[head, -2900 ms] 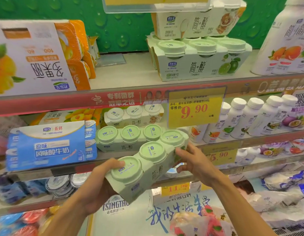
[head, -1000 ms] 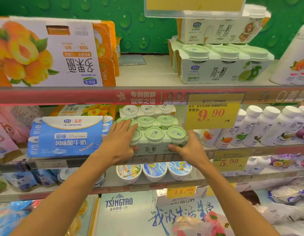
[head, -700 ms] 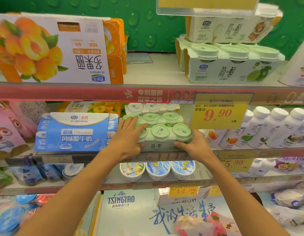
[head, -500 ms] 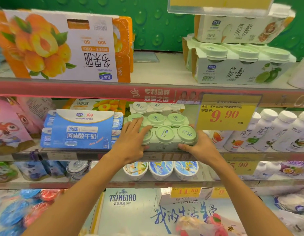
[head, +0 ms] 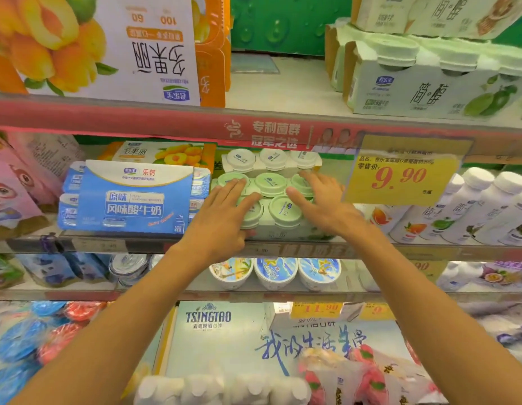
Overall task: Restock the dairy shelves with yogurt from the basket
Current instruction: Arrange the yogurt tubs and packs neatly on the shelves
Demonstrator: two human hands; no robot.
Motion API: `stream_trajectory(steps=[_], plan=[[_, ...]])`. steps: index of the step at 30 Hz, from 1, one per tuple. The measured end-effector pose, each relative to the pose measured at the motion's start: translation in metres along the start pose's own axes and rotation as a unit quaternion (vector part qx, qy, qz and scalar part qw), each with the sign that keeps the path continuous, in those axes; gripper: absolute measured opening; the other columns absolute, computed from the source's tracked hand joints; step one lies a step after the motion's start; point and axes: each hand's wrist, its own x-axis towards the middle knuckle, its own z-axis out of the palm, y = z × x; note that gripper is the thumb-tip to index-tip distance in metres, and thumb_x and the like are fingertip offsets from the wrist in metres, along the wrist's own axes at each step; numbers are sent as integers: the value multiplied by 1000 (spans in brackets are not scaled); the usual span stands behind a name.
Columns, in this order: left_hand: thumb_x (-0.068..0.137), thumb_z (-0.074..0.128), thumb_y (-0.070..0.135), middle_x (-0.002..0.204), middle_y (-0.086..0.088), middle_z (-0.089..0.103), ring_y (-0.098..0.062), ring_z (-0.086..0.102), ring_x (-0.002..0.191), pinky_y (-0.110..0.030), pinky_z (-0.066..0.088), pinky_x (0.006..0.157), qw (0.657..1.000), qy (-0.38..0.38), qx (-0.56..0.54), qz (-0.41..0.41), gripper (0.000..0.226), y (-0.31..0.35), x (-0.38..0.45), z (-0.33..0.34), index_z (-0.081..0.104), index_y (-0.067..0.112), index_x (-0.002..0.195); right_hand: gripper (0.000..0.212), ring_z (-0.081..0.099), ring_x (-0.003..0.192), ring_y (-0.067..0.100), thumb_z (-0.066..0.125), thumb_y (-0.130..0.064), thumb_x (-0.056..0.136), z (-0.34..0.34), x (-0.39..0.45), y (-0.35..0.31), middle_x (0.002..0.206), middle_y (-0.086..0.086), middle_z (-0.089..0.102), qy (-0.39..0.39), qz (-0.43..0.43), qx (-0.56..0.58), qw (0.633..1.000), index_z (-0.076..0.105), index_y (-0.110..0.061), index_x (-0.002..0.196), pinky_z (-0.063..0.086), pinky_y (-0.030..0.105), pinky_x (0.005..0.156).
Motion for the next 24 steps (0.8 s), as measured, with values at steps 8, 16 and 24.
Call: stream_trajectory(steps=[8,16,24], plan=[[94,38,66,167,-1,-9,-14,-15,152,-36,-4,124,998,33,-56,8,76,-1,-7,9,12,34,158,68,32,145,21,30,-70,96,23,41,-18,154,2,43,13,-51,-122,991,40,-28,149,18,48,116],[97,31,60,167,1,-2,-11,-11,152,-31,-3,122,990,79,-112,-12,67,0,-6,20,21,32,157,75,44,136,29,52,-70,89,15,104,-24,149,5,47,-8,-9,-93,996,40,-25,148,33,50,113],[95,29,61,167,-1,2,-13,-8,153,-32,0,124,991,85,-108,-10,67,0,-4,20,27,30,155,109,38,143,28,84,-65,63,14,150,-22,159,-4,37,-95,43,-73,992,30,-35,152,28,56,117]])
